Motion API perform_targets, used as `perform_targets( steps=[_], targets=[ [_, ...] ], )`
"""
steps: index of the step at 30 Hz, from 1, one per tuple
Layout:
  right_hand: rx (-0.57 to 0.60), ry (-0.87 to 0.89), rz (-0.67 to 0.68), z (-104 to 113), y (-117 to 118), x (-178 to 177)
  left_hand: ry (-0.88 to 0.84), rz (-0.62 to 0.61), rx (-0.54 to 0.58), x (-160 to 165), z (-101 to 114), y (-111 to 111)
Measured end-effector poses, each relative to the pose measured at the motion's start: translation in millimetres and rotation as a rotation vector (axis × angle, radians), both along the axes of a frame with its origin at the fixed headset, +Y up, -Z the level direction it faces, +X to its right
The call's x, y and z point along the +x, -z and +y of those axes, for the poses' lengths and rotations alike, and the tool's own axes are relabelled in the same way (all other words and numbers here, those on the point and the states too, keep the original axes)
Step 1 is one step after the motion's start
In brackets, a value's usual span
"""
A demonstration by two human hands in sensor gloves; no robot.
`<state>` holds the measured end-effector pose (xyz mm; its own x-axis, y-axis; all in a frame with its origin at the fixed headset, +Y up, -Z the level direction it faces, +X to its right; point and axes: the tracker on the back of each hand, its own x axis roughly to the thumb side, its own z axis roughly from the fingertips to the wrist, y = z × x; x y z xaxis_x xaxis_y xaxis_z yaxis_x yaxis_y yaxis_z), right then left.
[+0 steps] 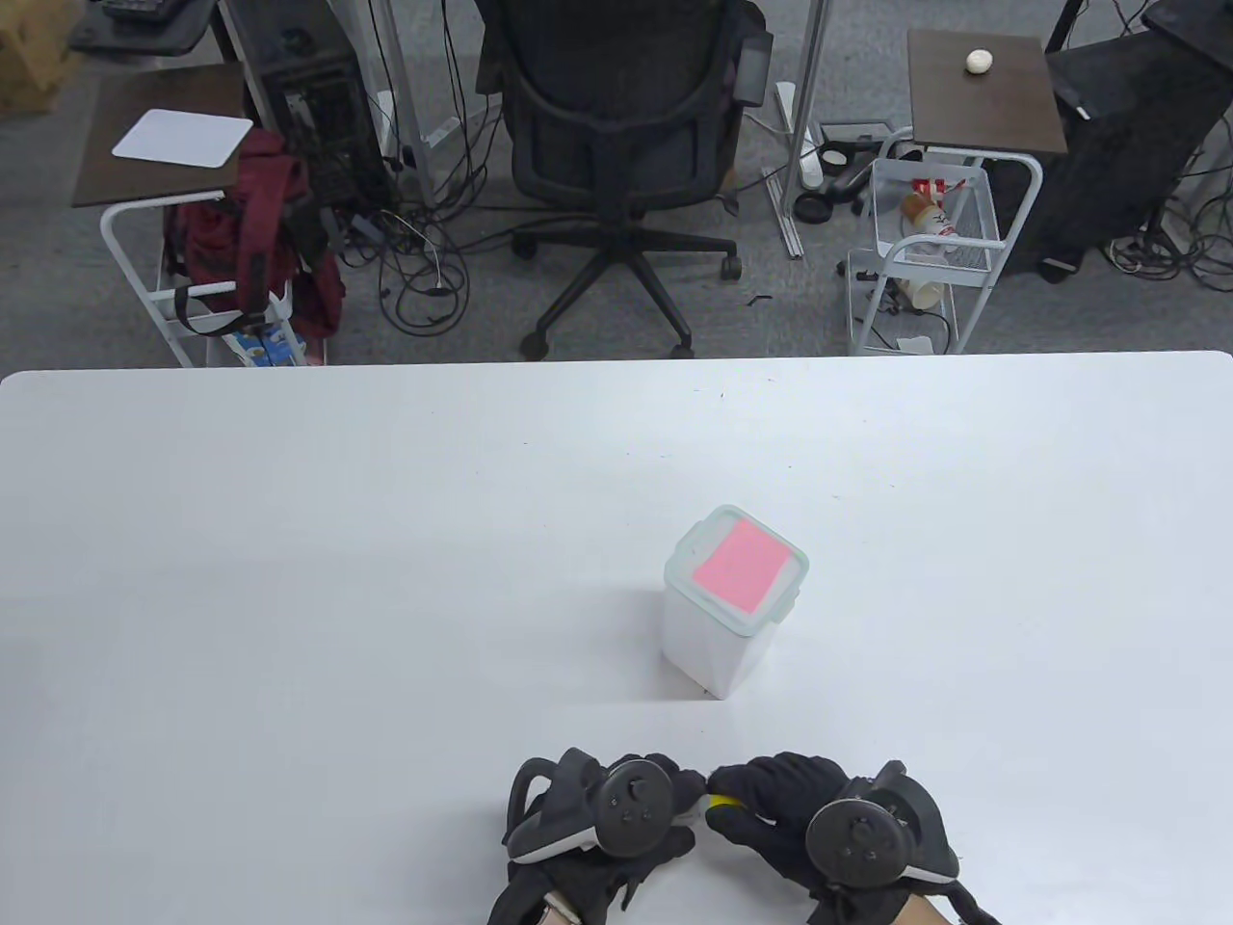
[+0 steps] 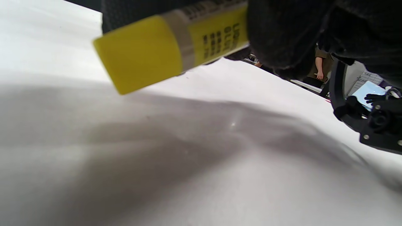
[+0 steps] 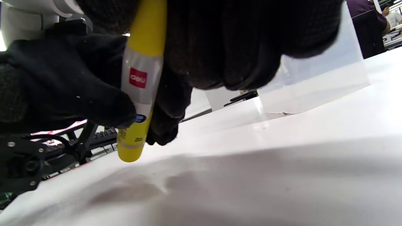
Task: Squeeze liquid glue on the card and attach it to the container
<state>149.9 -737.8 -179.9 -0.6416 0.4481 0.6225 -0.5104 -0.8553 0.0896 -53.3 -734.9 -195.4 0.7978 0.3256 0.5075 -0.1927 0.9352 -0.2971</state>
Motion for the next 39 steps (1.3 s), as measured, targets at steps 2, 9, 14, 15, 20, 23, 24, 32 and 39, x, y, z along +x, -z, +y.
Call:
perform_targets(
  steps=[2,9,14,15,20,23,24,32,39],
  targets=[
    [0.003,0.018,0.032,0.4,-1.0,-1.7,-0.031,0.011,-0.013,-2.4,0.2,1.0],
    [0.024,-0.054,-0.009,0.0,-2.2,-3.3,-0.001,-0.004,-0.008,-0.5,-2.1,-0.8],
    [0.025,-0.020,0.009,0.4,-2.7,-2.2,-0.026,0.023,0.012,-0.7,-0.7,0.2],
    [0.030,-0.029,0.006,0.4,-2.8,-2.5,-0.031,0.024,0.011,-0.8,-0.7,0.2],
    [0.066,-0.069,-0.021,0.8,-4.7,-4.0,-0.041,0.059,0.088,1.5,1.0,-3.1],
    [0.062,-0.057,-0.054,4.2,-3.0,-2.1,-0.030,0.095,0.159,4.3,5.9,-4.5],
    [0.052,-0.062,-0.066,3.6,-2.0,-0.9,-0.024,0.102,0.161,5.1,6.1,-4.3],
    [0.028,0.127,-0.215,5.2,9.7,25.6,-0.171,0.308,0.042,-24.4,0.0,19.0],
    [0.063,0.290,-0.377,9.7,16.7,57.3,-0.526,0.544,-0.215,-68.8,-10.2,69.0]
  ],
)
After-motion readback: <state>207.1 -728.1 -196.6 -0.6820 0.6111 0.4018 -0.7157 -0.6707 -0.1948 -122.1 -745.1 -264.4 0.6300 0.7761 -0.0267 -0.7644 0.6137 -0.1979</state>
